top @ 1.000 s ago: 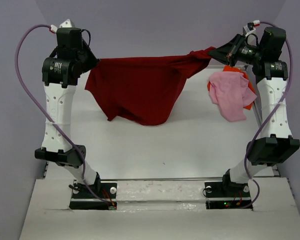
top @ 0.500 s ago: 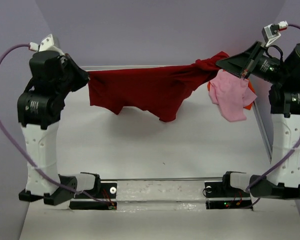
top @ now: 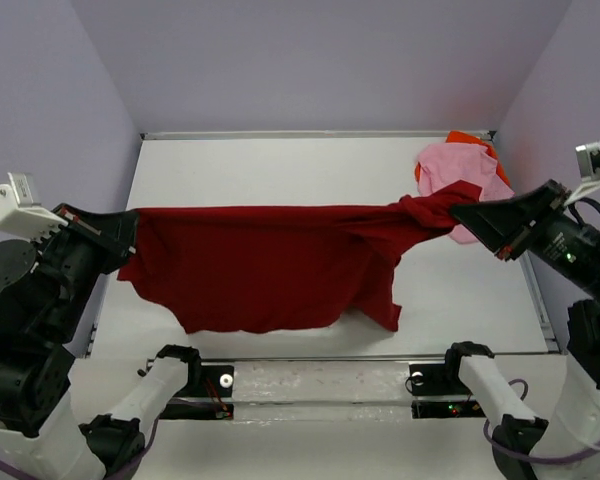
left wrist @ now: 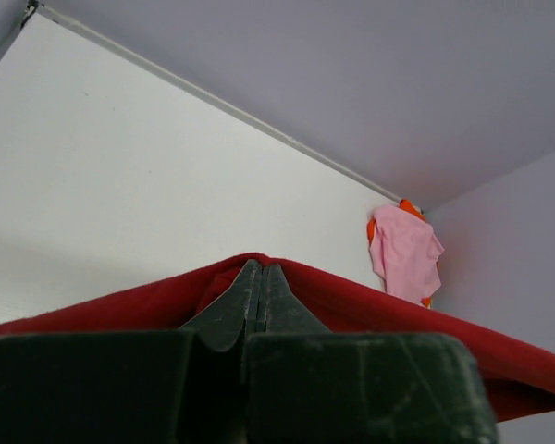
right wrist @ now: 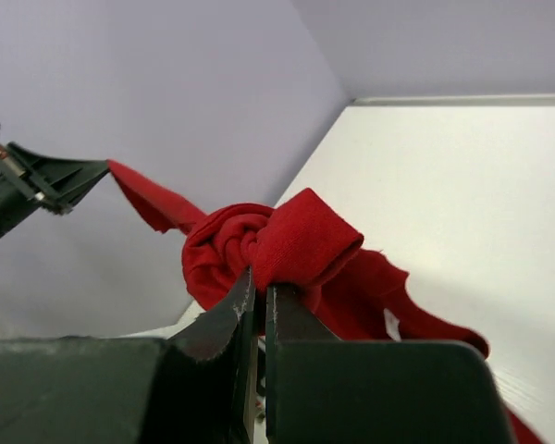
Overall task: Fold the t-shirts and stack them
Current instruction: Flatten out the tshirt
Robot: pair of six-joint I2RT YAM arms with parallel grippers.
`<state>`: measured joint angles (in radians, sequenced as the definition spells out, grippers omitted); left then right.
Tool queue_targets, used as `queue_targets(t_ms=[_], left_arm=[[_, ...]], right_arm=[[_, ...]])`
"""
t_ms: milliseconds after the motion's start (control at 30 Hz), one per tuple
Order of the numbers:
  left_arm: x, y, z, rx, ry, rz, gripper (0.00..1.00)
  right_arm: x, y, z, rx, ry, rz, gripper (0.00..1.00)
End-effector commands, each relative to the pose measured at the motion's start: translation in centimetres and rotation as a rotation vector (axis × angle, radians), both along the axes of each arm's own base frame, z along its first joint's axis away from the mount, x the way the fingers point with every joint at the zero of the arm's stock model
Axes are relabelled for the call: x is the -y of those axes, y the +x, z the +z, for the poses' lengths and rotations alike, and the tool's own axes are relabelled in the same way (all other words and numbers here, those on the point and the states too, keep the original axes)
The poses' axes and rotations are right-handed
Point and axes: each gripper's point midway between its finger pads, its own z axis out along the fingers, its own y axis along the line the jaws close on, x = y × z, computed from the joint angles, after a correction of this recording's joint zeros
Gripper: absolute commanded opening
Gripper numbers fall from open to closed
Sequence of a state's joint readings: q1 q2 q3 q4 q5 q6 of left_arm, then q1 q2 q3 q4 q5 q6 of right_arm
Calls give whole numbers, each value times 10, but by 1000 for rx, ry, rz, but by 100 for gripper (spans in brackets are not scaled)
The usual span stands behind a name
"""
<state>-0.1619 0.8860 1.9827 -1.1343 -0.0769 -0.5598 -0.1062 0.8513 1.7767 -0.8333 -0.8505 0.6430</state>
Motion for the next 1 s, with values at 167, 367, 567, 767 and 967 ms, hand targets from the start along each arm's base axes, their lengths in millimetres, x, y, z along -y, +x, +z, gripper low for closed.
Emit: queue_targets(t_ms=[167,367,567,767,967], left_arm=[[-19,-40,31,222,11,61,0],[-24,-17,44,229,58,100,0],[-40,-3,25,159,76,201,0],[-39,31,24,128,122,214,0],[-10,88,-85,-174,107,106,0]], right_arm=[[69,-28,14,217,-127,-523,0],[117,-10,42,268,-176,-787,0],[167,-9,30,235,-315,-1027,0],[182,5,51,298,-317,-1112,0],[161,58,-32,81,-341,-957,0]])
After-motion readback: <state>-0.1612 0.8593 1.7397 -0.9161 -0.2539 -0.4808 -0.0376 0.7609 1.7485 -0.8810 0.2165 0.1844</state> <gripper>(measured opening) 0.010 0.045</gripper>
